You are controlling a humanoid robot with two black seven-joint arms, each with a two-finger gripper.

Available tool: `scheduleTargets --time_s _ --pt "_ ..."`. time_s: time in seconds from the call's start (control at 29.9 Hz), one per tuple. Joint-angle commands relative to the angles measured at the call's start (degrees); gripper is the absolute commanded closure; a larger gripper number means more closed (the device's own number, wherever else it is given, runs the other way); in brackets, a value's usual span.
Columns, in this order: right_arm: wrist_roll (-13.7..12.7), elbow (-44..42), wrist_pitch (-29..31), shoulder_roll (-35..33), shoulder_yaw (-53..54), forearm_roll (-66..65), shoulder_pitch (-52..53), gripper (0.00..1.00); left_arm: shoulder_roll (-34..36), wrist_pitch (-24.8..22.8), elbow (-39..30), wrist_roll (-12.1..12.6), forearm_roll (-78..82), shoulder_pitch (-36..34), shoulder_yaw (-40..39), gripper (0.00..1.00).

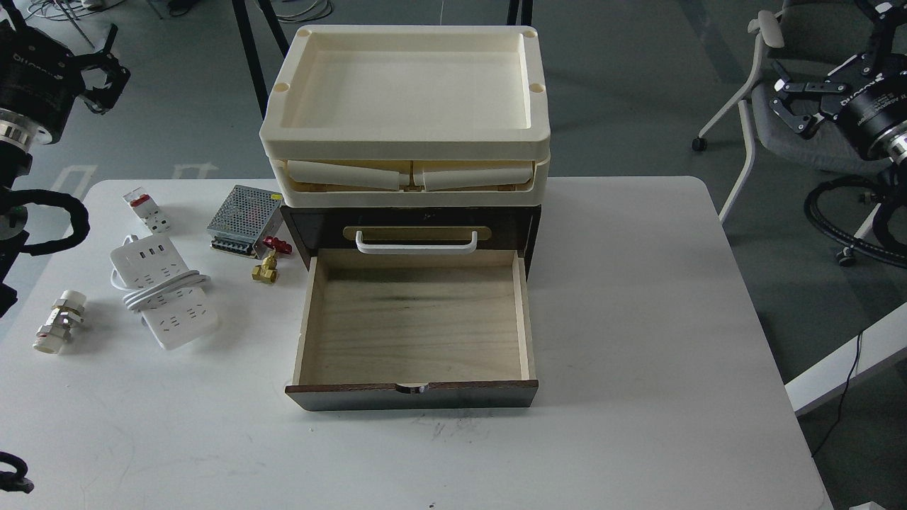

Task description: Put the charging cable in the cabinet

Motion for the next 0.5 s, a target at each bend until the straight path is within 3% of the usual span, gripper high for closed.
scheduleTargets --time_s 0.0,0.17,0.33,0.4,0.47 --pt "-0.1 0.0 0.0 -0.2 1.9 0.0 0.0 0.0 -0.3 0.0 0.8 -0.7 0.0 0.6 0.0 0.0" --pt "-0.1 0.1 0.0 -0.7 2.1 -0.1 0.8 0.0 -0.4 0.0 5.3 -1.8 -0.4 0.8 -0.2 0.0" --pt "-0.1 0.1 0.0 -0.5 1.9 -0.1 1.2 0.0 -2.5 0.0 20.2 -2.4 -6.1 2.0 -0.8 0.0" --pt "-0.1 0.1 0.0 -0.2 2.0 -0.1 1.2 0.0 -5.3 0.0 20.3 -4.8 -8.9 1.8 -1.5 0.0" --pt "-0.1 0.1 0.0 0.0 1.9 -0.2 1.2 0.0 -6.2 0.0 20.3 -9.1 -10.3 2.0 -3.2 0.0"
